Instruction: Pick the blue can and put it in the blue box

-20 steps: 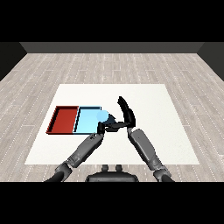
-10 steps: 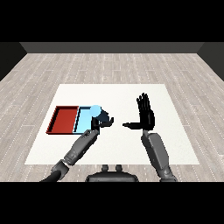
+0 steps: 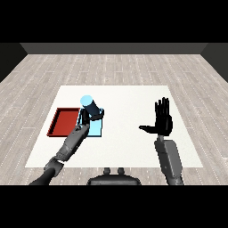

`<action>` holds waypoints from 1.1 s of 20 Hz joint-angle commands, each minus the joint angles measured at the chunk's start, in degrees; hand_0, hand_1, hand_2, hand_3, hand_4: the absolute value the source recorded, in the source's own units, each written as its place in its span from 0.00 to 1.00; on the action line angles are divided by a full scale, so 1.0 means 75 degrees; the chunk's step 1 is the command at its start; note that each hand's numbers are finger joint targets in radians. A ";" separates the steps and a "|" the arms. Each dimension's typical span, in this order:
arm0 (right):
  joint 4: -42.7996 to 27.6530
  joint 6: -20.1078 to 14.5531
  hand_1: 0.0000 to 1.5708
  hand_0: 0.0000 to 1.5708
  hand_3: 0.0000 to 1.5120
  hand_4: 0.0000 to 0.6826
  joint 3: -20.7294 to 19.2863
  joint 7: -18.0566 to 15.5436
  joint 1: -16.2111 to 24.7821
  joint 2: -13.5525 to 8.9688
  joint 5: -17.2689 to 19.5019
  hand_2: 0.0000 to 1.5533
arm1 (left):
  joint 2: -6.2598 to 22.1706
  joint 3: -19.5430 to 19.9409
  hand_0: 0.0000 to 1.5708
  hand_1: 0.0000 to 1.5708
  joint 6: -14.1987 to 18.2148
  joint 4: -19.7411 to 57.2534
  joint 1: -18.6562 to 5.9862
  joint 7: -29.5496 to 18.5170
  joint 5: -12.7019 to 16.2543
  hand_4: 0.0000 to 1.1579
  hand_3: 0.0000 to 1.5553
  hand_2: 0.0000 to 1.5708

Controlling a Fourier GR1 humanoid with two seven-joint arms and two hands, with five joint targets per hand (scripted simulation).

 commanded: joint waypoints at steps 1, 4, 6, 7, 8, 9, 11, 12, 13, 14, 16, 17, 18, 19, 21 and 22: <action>0.0538 0.0149 0.00 0.00 0.00 0.00 -0.0221 -0.0328 0.0020 0.0047 0.0018 0.00 | 0.0393 0.0724 1.00 1.00 -0.0511 0.1421 -0.0677 -0.0028 0.0056 0.96 0.97 1.00; 0.0854 0.0273 0.00 0.00 0.00 0.00 -0.0478 -0.0340 -0.0199 -0.0039 -0.0149 0.00 | 0.0351 0.0755 1.00 1.00 -0.0626 0.2780 -0.1041 0.0039 -0.0134 0.95 0.96 1.00; 0.1066 0.0362 0.00 0.00 0.00 0.00 -0.0636 -0.0397 -0.0218 -0.0091 -0.0220 0.00 | 0.0226 0.0861 1.00 1.00 -0.0743 0.3552 -0.1470 0.0153 -0.0194 0.95 0.96 1.00; 0.0560 -0.0162 0.00 0.00 0.00 0.00 -0.0131 -0.0052 -0.0149 0.0113 0.0224 0.00 | 0.0200 0.0794 1.00 1.00 -0.0525 0.3724 -0.1442 0.0567 -0.0251 0.91 0.95 1.00; 0.0926 0.0050 0.00 0.00 0.00 0.00 -0.0325 -0.0262 -0.0309 0.0095 0.0087 0.00 | 0.0181 0.0859 1.00 1.00 -0.0501 0.3807 -0.1226 0.0488 -0.0254 0.88 0.94 1.00; 0.1179 0.0156 0.00 0.00 0.00 0.00 -0.0428 -0.0408 -0.0274 0.0157 -0.0043 0.00 | 0.0139 0.0833 1.00 1.00 -0.0663 0.4268 -0.1180 0.0332 -0.0306 0.88 0.93 1.00; 0.1021 0.0102 0.00 0.00 0.00 0.00 -0.0484 -0.0071 -0.0468 0.0012 -0.0088 0.00 | -0.0044 0.0901 1.00 1.00 -0.0535 0.4849 -0.1322 0.0347 -0.0390 0.86 0.89 0.97; 0.1440 0.0136 0.00 0.00 0.00 0.00 -0.0397 -0.0458 -0.0559 0.0135 0.0125 0.00 | 0.0077 0.0947 1.00 1.00 -0.0664 0.5119 -0.1435 0.0460 -0.0386 0.85 0.87 0.96; 0.1894 0.0272 0.00 0.00 0.00 0.00 -0.0654 -0.0579 -0.0653 0.0105 -0.0054 0.00 | 0.0086 0.1015 0.99 0.99 -0.0743 0.5269 -0.1572 0.0650 -0.0352 0.80 0.73 0.91; 0.1327 0.0337 0.00 0.00 0.00 0.00 -0.0636 -0.0270 -0.0433 -0.0041 -0.0200 0.00 | -0.0080 0.0761 0.96 0.96 -0.0319 0.5582 -0.1386 0.0639 -0.0626 0.78 0.76 0.89; 0.1680 0.0020 0.00 0.00 0.00 0.00 -0.0528 -0.0385 -0.0726 0.0229 0.0022 0.00 | -0.0506 0.0796 0.79 0.79 -0.0026 0.5919 -0.1333 0.1142 -0.0587 0.80 0.71 0.73; 0.1764 0.0165 0.00 0.00 0.00 0.00 -0.0498 -0.0386 -0.0727 0.0116 0.0065 0.00 | -0.0160 0.0836 0.57 0.57 -0.0686 0.6063 -0.1240 0.1330 -0.0534 0.78 0.61 0.53; 0.1414 0.0219 0.00 0.00 0.00 0.00 -0.0489 -0.0438 -0.0271 0.0164 -0.0013 0.00 | -0.0188 0.0674 0.61 0.61 -0.0814 0.6199 -0.1146 0.1078 -0.0735 0.80 0.52 0.55; 0.1442 0.0215 0.00 0.00 0.00 0.00 -0.0416 -0.0507 -0.0486 0.0203 0.0079 0.00 | -0.0213 0.0752 0.73 0.73 -0.0833 0.6277 -0.1194 0.1042 -0.0709 0.78 0.41 0.67; 0.1411 0.0538 0.00 0.00 0.00 0.00 -0.0665 -0.0226 -0.0468 -0.0133 -0.0221 0.00 | -0.0082 0.0955 0.58 0.58 -0.1105 0.6295 -0.1125 0.0918 -0.0552 0.77 0.52 0.57; 0.1757 0.0312 0.00 0.00 0.00 0.00 -0.0670 -0.0453 -0.0824 0.0071 -0.0072 0.00 | -0.0088 0.0960 0.74 0.74 -0.1254 0.6366 -0.1134 0.1074 -0.0565 0.67 0.35 0.69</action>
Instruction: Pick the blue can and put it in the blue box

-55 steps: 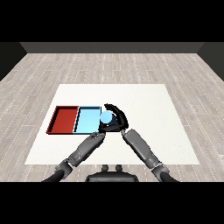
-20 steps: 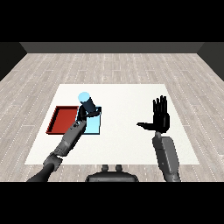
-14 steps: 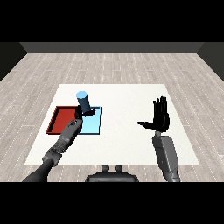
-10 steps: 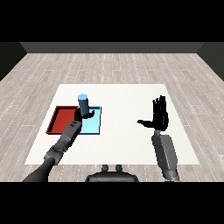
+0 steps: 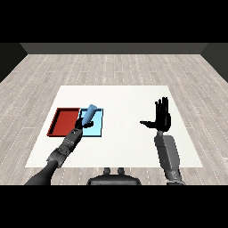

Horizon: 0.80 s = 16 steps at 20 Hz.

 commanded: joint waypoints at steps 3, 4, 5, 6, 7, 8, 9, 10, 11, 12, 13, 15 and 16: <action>0.0016 0.0244 0.00 0.00 0.00 0.00 -0.0071 -0.0207 0.0160 -0.0024 -0.0032 0.00 | 0.0098 0.0057 0.23 0.23 -0.0591 0.0408 0.0284 -0.0306 -0.0110 0.54 0.00 0.26; -0.0260 0.0249 0.00 0.00 0.00 0.00 0.0064 -0.0182 0.0337 0.0122 -0.0073 0.00 | 0.0035 -0.0027 0.00 0.00 -0.0596 0.0525 0.0254 -0.0125 -0.0211 0.58 0.18 0.15; 0.0237 0.0184 0.00 0.00 0.00 0.00 0.0084 -0.0278 0.0024 0.0176 0.0073 0.00 | 0.0019 -0.0336 0.00 0.00 -0.0293 0.0590 0.0204 0.0003 -0.0548 0.45 0.00 0.00; 0.0397 0.0516 0.00 0.00 0.00 0.00 -0.0092 -0.0371 0.0022 0.0011 -0.0124 0.00 | 0.0055 -0.0520 0.00 0.00 0.0143 0.0592 0.0085 0.0211 -0.0749 0.08 0.00 0.00; -0.0321 0.0263 0.00 0.00 0.00 0.00 -0.0203 0.0088 0.0195 -0.0183 -0.0201 0.00 | 0.0039 -0.0595 0.00 0.00 0.0320 0.0593 -0.0010 0.0447 -0.0845 0.00 0.00 0.00; -0.0161 0.0474 0.00 0.00 0.00 0.00 -0.0184 -0.0206 0.0235 -0.0043 -0.0268 0.00 | -0.0130 -0.0517 0.00 0.00 0.0727 0.0595 -0.0253 0.0374 -0.0807 0.00 0.00 0.00; 0.0028 0.0171 0.00 0.00 0.00 0.00 0.0049 -0.0070 -0.0220 0.0156 -0.0041 0.00 | -0.0345 -0.0325 0.00 0.00 0.1174 0.0526 -0.0251 0.0144 -0.0638 0.00 0.00 0.00; 0.0073 0.0325 0.00 0.00 0.00 0.00 -0.0004 -0.0310 -0.0090 0.0266 -0.0160 0.00 | 0.0115 -0.0038 0.00 0.00 0.1016 0.0245 0.0156 -0.0569 -0.0365 0.00 0.00 0.00; 0.0068 0.0234 0.00 0.00 0.00 0.00 0.0048 -0.0365 -0.0021 0.0367 -0.0090 0.00 | -0.0071 0.0029 0.00 0.00 0.1338 0.0240 0.0047 -0.0558 -0.0332 0.00 0.00 0.00; -0.0102 0.0498 0.00 0.00 0.00 0.00 0.0104 -0.0393 0.0469 0.0301 -0.0146 0.00 | 0.0041 0.0208 0.00 0.00 0.1183 0.0076 0.0043 -0.0750 -0.0182 0.00 0.00 0.00; -0.0732 0.0560 0.00 0.00 0.00 0.00 -0.0066 0.0027 0.0579 -0.0009 -0.0364 0.00 | -0.0161 0.0318 0.00 0.00 0.1500 -0.0065 0.0286 -0.1030 -0.0112 0.00 0.00 0.00; 0.0013 0.0525 0.00 0.00 0.00 0.00 0.0138 -0.0512 0.0308 0.0319 -0.0030 0.00 | -0.0063 0.0472 0.00 0.00 0.1721 -0.0210 -0.0086 -0.1161 -0.0025 0.00 0.00 0.00; -0.0466 0.0345 0.00 0.00 0.00 0.00 0.0151 -0.0201 0.0408 0.0278 -0.0082 0.00 | -0.0080 0.0574 0.00 0.00 0.1827 -0.0367 0.0018 -0.1604 0.0051 0.00 0.00 0.00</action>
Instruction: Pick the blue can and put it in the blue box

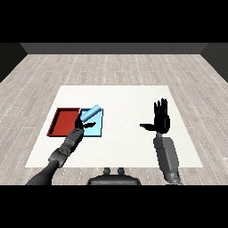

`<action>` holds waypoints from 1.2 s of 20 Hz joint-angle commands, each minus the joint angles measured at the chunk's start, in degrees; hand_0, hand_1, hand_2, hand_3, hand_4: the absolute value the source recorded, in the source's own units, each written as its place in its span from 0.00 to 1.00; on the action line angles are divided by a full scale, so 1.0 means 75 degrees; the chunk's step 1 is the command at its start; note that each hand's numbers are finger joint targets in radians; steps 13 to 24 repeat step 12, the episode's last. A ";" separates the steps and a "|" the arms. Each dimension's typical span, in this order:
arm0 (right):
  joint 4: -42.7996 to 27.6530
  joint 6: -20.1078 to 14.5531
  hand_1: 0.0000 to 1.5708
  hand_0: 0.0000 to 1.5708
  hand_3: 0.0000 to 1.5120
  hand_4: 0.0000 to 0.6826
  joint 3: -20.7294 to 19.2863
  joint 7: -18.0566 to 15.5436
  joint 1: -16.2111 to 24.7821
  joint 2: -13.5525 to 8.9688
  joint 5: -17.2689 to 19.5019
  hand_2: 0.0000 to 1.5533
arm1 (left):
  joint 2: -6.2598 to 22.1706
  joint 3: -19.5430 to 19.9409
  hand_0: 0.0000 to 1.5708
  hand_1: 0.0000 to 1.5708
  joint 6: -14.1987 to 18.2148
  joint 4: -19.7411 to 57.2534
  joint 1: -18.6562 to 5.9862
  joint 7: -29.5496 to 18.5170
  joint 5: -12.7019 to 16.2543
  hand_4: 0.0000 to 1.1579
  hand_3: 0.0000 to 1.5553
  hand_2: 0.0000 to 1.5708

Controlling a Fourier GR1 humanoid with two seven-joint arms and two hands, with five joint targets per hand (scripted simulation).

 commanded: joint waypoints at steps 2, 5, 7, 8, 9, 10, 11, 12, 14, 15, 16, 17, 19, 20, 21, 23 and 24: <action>-0.0054 -0.0130 0.00 0.00 0.00 0.00 0.0058 0.0092 -0.0206 0.0122 0.0018 0.00 | 0.0096 0.0601 0.00 0.00 0.0586 -0.1009 0.0070 -0.1613 0.0451 0.00 0.00 0.00; 0.0033 0.0010 0.00 0.00 0.00 0.00 -0.0002 0.0099 -0.0242 0.0035 -0.0044 0.00 | 0.0124 0.0810 0.00 0.00 -0.0891 -0.1922 0.0244 -0.2542 0.0702 0.00 0.00 0.00; 0.0021 0.0029 0.00 0.00 0.00 0.00 0.0178 0.0049 -0.0112 0.0080 0.0117 0.00 | -0.0036 0.0842 0.00 0.00 -0.1417 -0.2529 0.0218 -0.2965 0.0818 0.00 0.00 0.00; -0.0311 0.0038 0.00 0.00 0.00 0.00 0.0097 0.0237 -0.0017 -0.0050 -0.0003 0.00 | -0.0271 0.0867 0.00 0.00 -0.1632 -0.2753 0.0059 -0.3293 0.0874 0.00 0.00 0.00; -0.0132 0.0333 0.00 0.00 0.00 0.00 0.0290 -0.0067 0.0432 -0.0085 0.0209 0.00 | -0.0252 0.0806 0.00 0.00 -0.2020 -0.3127 0.0738 -0.3861 0.0899 0.00 0.00 0.00; -0.0064 0.0355 0.00 0.00 0.00 0.00 0.0146 0.0051 0.0281 -0.0224 0.0122 0.00 | -0.0391 0.0813 0.00 0.00 -0.2427 -0.3464 0.0713 -0.3863 0.1035 0.00 0.00 0.00; 0.0065 0.0501 0.00 0.00 0.00 0.00 0.0179 -0.0076 0.0456 -0.0212 0.0133 0.00 | -0.0297 0.0747 0.00 0.00 -0.2540 -0.3772 0.0818 -0.4010 0.1009 0.00 0.00 0.00; 0.0098 0.0275 0.00 0.00 0.00 0.00 0.0207 0.0121 0.0286 -0.0129 0.0172 0.00 | -0.0197 0.0649 0.00 0.00 -0.2595 -0.4138 0.1140 -0.4032 0.0974 0.00 0.00 0.00; 0.0098 0.0275 0.00 0.00 0.00 0.00 0.0207 0.0121 0.0286 -0.0129 0.0172 0.00 | -0.0197 0.0649 0.00 0.00 -0.2595 -0.4138 0.1140 -0.4032 0.0974 0.00 0.00 0.00; 0.0098 0.0275 0.00 0.00 0.00 0.00 0.0207 0.0121 0.0286 -0.0129 0.0172 0.00 | -0.0197 0.0649 0.00 0.00 -0.2595 -0.4138 0.1140 -0.4032 0.0974 0.00 0.00 0.00; 0.0098 0.0275 0.00 0.00 0.00 0.00 0.0207 0.0121 0.0286 -0.0129 0.0172 0.00 | -0.0197 0.0649 0.00 0.00 -0.2595 -0.4138 0.1140 -0.4032 0.0974 0.00 0.00 0.00; 0.0098 0.0275 0.00 0.00 0.00 0.00 0.0207 0.0121 0.0286 -0.0129 0.0172 0.00 | -0.0197 0.0649 0.00 0.00 -0.2595 -0.4138 0.1140 -0.4032 0.0974 0.00 0.00 0.00; 0.0098 0.0275 0.00 0.00 0.00 0.00 0.0207 0.0121 0.0286 -0.0129 0.0172 0.00 | -0.0197 0.0649 0.00 0.00 -0.2595 -0.4138 0.1140 -0.4032 0.0974 0.00 0.00 0.00; 0.0098 0.0275 0.00 0.00 0.00 0.00 0.0207 0.0121 0.0286 -0.0129 0.0172 0.00 | -0.0197 0.0649 0.00 0.00 -0.2595 -0.4138 0.1140 -0.4032 0.0974 0.00 0.00 0.00; 0.0098 0.0275 0.00 0.00 0.00 0.00 0.0207 0.0121 0.0286 -0.0129 0.0172 0.00 | -0.0197 0.0649 0.00 0.00 -0.2595 -0.4138 0.1140 -0.4032 0.0974 0.00 0.00 0.00; 0.0098 0.0275 0.00 0.00 0.00 0.00 0.0207 0.0121 0.0286 -0.0129 0.0172 0.00 | -0.0197 0.0649 0.00 0.00 -0.2595 -0.4138 0.1140 -0.4032 0.0974 0.00 0.00 0.00; 0.0098 0.0275 0.00 0.00 0.00 0.00 0.0207 0.0121 0.0286 -0.0129 0.0172 0.00 | -0.0197 0.0649 0.00 0.00 -0.2595 -0.4138 0.1140 -0.4032 0.0974 0.00 0.00 0.00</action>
